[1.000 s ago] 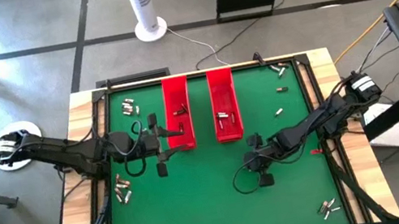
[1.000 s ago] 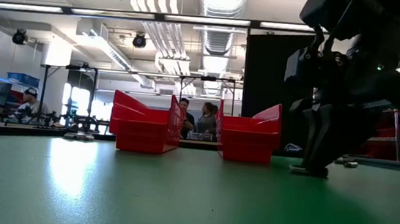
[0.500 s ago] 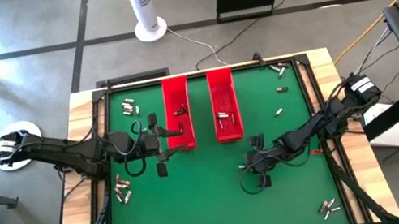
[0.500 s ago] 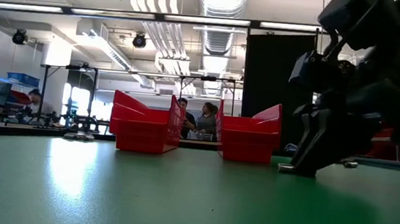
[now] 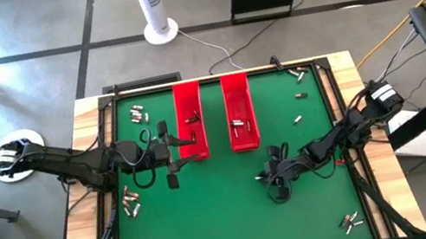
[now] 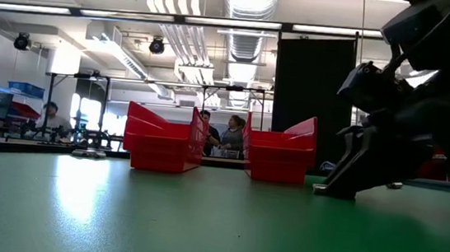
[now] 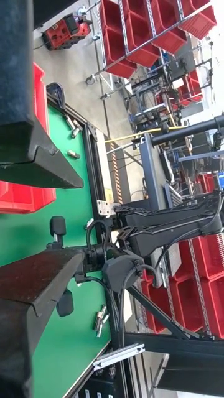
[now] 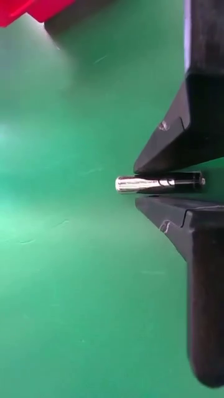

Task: Sort batteries
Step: Put the silver battery into the right red bin

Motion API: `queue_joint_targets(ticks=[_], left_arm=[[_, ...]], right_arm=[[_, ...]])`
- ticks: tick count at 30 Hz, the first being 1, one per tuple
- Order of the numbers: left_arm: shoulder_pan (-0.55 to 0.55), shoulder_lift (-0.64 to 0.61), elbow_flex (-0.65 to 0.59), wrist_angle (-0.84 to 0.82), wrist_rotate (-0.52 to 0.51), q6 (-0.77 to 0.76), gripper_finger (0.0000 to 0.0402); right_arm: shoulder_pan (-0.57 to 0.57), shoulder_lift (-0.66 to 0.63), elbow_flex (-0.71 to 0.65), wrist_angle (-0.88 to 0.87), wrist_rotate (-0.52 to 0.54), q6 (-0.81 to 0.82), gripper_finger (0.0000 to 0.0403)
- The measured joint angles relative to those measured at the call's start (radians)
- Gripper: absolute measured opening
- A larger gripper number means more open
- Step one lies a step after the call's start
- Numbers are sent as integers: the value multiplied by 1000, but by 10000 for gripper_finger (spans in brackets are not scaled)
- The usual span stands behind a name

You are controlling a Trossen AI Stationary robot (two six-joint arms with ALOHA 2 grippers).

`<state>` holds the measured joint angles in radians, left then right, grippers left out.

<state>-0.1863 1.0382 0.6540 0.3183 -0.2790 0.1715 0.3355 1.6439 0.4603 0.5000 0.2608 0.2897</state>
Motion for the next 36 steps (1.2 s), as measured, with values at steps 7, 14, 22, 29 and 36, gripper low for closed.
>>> queue_joint_targets(ticks=[7, 14, 22, 29, 36], left_arm=[[0, 0, 0, 1, 0, 0, 149], [0, 0, 0, 1, 0, 0, 149], [0, 0, 0, 1, 0, 0, 149], [0, 0, 0, 1, 0, 0, 149], [0, 0, 0, 13, 0, -7, 149]], right_arm=[[0, 63, -10, 52, 20, 0, 72], [0, 104, -9, 70, 25, 13, 79], [0, 104, -15, 65, 22, 24, 50], [0, 102, -21, 70, 20, 22, 37], [0, 85, -8, 47, 20, 21, 37]])
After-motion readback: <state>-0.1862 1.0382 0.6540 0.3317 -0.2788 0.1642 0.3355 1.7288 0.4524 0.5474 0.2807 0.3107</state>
